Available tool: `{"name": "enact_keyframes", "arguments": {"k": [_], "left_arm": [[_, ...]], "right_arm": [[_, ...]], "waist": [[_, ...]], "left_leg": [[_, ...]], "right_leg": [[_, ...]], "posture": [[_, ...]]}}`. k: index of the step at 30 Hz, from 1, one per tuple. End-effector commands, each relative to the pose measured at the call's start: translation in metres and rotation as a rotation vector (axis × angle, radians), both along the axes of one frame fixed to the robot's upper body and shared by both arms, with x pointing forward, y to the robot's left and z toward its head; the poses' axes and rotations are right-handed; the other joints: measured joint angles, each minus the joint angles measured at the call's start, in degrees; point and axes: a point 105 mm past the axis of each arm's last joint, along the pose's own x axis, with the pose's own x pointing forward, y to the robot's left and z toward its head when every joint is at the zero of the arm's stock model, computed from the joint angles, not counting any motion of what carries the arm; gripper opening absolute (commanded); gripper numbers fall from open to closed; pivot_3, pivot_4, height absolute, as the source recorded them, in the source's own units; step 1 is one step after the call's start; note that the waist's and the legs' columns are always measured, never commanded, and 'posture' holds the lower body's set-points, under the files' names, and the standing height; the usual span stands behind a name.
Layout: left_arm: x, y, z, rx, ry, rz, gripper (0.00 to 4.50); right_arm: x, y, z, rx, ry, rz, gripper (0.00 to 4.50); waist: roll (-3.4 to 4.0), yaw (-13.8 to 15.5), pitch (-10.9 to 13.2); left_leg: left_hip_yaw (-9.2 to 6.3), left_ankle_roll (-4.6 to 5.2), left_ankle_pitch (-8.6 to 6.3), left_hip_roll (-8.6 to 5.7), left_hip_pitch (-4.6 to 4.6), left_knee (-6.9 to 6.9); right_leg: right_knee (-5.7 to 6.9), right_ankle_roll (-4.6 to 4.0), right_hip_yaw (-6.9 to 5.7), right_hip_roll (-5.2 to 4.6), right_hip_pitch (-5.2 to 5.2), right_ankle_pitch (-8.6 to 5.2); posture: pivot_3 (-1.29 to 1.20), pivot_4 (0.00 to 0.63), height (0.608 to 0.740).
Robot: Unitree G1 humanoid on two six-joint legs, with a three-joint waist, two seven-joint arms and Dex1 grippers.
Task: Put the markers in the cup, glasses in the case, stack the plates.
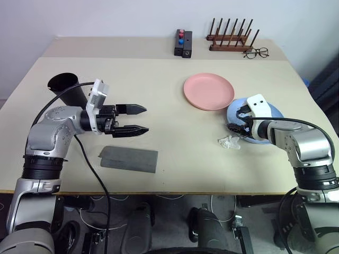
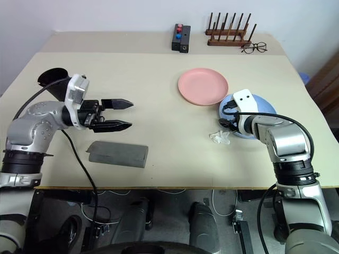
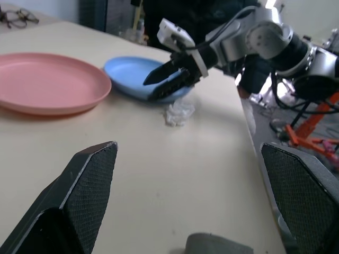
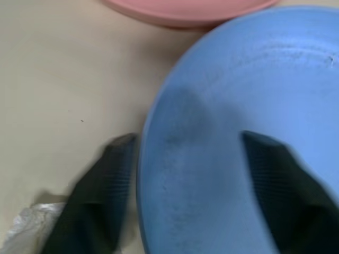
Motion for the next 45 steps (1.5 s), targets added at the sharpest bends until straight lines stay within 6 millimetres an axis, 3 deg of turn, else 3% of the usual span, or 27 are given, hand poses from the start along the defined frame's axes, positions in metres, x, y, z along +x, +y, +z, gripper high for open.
{"name": "enact_keyframes", "arguments": {"k": [1, 3, 14, 18, 20, 27, 33, 41, 45], "left_arm": [[-0.003, 0.000, 0.007, 0.025, -0.078, -0.010, 4.50], [-0.002, 0.000, 0.006, 0.028, -0.088, -0.010, 4.50], [0.000, -0.003, 0.007, 0.030, -0.102, -0.007, 4.50], [0.002, -0.003, 0.008, 0.029, -0.111, 0.002, 4.50], [0.002, -0.003, 0.008, 0.028, -0.110, 0.000, 4.50], [0.004, -0.006, 0.011, 0.019, -0.121, 0.006, 4.50], [0.006, -0.007, 0.012, 0.009, -0.135, 0.017, 4.50], [0.009, -0.012, 0.015, -0.001, -0.154, 0.015, 4.50], [0.009, -0.011, 0.017, 0.002, -0.162, 0.020, 4.50]], "right_arm": [[-0.001, 0.003, 0.003, -0.020, -0.018, 0.021, 0.96], [-0.003, 0.003, 0.000, -0.022, -0.010, 0.026, 0.02], [-0.001, -0.012, 0.010, -0.067, -0.054, -0.009, 0.02], [0.012, -0.038, 0.036, -0.084, -0.158, -0.133, 0.02], [0.015, -0.037, 0.047, -0.059, -0.199, -0.133, 0.02], [0.030, -0.014, 0.088, 0.045, -0.417, -0.039, 0.02], [0.043, 0.000, 0.111, 0.042, -0.548, 0.033, 0.02], [0.074, 0.082, 0.094, 0.059, -0.577, 0.263, 0.02], [0.080, 0.100, 0.080, 0.043, -0.554, 0.323, 0.02]], "waist": [[0.00, 0.0, 0.0], [-0.01, 0.0, 0.0], [-0.03, -0.3, 0.0], [-0.01, -0.3, 0.0], [0.00, -0.4, 0.0], [0.00, -1.5, 0.0], [0.02, -1.8, 0.0], [0.04, -2.9, 0.0], [0.06, -2.6, 0.0]], "left_leg": [[0.00, 0.00, 0.00, 0.00, 0.00, -0.01], [0.00, 0.00, 0.00, 0.00, 0.00, -0.01], [0.00, 0.00, 0.00, 0.00, 0.01, -0.01], [0.00, 0.00, 0.00, 0.00, 0.00, -0.01], [0.00, 0.00, 0.00, 0.00, -0.01, -0.02], [0.00, 0.00, 0.00, 0.00, 0.02, -0.19], [0.00, 0.00, 0.01, -0.01, 0.02, -0.22], [0.00, -0.01, 0.02, 0.00, 0.04, -0.30], [0.00, -0.01, 0.03, -0.02, 0.03, -0.32]], "right_leg": [[0.00, 0.00, 0.00, 0.00, 0.00, 0.00], [-0.01, 0.00, 0.00, 0.00, 0.00, 0.00], [-0.02, -0.01, 0.00, 0.00, 0.01, -0.01], [-0.05, -0.01, 0.00, -0.01, 0.01, 0.00], [-0.05, -0.01, 0.00, -0.01, -0.01, 0.00], [-0.07, 0.15, 0.00, 0.01, -0.03, 0.07], [-0.06, 0.22, 0.00, 0.01, -0.06, 0.10], [-0.01, 0.25, 0.00, 0.02, -0.08, 0.08], [0.02, 0.27, 0.00, 0.02, -0.09, 0.07]], "posture": [[0.00, 0.150, 0.740], [0.00, 0.150, 0.740], [0.00, 0.150, 0.740], [0.00, 0.150, 0.740], [0.00, 0.150, 0.740], [0.00, 0.150, 0.740], [0.00, 0.150, 0.740], [0.00, 0.150, 0.740], [0.00, 0.150, 0.740]]}}
